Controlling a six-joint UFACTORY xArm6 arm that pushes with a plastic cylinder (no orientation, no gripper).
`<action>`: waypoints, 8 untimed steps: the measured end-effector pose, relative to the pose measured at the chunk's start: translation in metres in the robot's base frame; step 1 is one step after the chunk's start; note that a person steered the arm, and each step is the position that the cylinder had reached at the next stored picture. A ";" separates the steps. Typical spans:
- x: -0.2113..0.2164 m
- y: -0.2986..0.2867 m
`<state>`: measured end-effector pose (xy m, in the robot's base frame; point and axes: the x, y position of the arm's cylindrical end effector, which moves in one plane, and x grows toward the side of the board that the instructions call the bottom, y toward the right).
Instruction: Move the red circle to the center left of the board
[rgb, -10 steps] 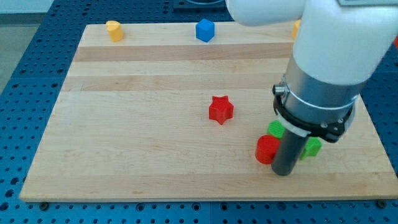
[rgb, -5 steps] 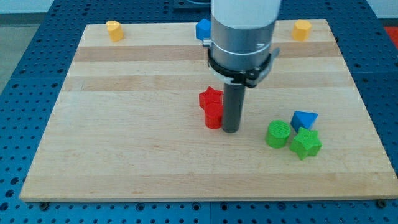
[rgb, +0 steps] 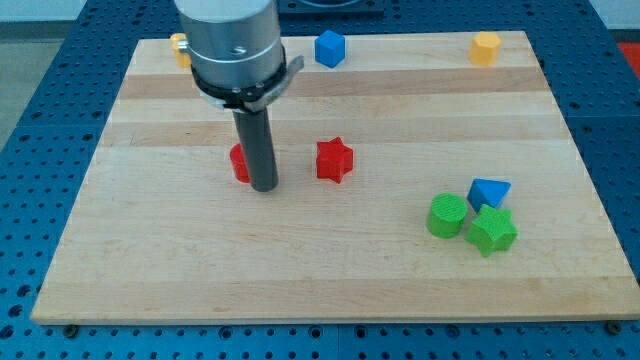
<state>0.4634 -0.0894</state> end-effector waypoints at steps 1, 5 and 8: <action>-0.015 -0.011; -0.070 -0.010; -0.069 -0.088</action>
